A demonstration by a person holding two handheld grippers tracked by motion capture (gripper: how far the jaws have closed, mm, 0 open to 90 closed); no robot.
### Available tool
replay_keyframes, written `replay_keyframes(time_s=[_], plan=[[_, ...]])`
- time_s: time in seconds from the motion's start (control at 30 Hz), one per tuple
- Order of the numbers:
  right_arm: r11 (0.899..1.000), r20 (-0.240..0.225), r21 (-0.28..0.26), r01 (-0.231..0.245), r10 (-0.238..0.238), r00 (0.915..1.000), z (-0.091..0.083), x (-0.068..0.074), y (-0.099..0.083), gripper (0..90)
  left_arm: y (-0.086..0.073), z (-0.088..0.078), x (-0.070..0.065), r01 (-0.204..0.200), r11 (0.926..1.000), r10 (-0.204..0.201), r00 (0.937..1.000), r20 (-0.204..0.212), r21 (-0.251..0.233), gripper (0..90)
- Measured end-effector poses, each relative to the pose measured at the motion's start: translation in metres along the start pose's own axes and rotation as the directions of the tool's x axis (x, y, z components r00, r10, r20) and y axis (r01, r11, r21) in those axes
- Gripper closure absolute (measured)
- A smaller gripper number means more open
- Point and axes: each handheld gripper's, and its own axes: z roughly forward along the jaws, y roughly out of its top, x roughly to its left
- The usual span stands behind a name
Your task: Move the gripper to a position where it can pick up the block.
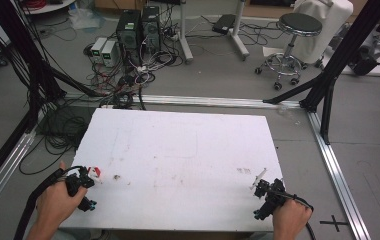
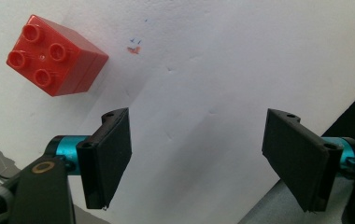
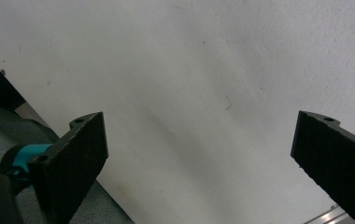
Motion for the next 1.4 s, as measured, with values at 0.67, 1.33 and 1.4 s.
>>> replay_keyframes(time_s=[0.67,1.33,1.4], plan=[[1.0,-0.001,0.0,0.001,-0.001,1.0,-0.0002,0.0001,0.0002,3.1,0.001,-0.0014,-0.0017,-0.011,0.9999,0.011,0.9999,0.012,-0.005,24.2],[1.0,-0.003,-0.01,-0.001,0.001,1.0,-0.0007,0.0006,-0.0023,3.1,0.0015,-0.0005,-0.0009,-0.034,0.9994,0.034,0.9994,-0.003,0.01,23.7],[1.0,-0.003,-0.007,-0.002,0.002,1.0,-0.0008,0.001,-0.0024,3.1,0.0015,-0.0011,0.0,-0.044,0.9989,0.044,0.999,0.0,0.018,23.7]])
